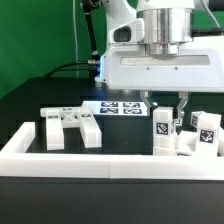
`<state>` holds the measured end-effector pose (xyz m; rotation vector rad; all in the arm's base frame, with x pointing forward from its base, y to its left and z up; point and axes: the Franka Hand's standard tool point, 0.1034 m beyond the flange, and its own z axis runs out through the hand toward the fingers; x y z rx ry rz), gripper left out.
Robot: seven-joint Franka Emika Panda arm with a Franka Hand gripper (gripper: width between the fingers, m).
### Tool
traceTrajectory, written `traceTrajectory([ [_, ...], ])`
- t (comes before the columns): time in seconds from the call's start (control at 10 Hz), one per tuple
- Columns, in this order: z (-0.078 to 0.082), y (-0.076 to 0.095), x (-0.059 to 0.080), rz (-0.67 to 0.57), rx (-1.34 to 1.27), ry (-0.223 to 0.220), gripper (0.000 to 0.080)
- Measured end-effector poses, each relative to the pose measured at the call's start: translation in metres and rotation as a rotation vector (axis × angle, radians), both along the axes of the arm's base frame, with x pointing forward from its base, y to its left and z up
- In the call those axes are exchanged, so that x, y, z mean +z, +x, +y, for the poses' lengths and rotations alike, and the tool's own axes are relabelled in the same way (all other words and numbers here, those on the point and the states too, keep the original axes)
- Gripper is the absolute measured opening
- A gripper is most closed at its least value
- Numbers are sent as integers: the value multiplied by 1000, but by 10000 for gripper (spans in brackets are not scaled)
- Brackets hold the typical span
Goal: Assemble chair
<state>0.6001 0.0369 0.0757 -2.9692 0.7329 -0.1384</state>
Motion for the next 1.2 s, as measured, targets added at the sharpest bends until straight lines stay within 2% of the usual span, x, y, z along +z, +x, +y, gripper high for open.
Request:
traceTrajectory([
  [0.3, 0, 0, 0, 15, -259, 29, 288],
  [0.9, 4, 1, -1, 55, -876, 118, 290],
  [1.2, 5, 1, 0, 70, -1108, 144, 291],
])
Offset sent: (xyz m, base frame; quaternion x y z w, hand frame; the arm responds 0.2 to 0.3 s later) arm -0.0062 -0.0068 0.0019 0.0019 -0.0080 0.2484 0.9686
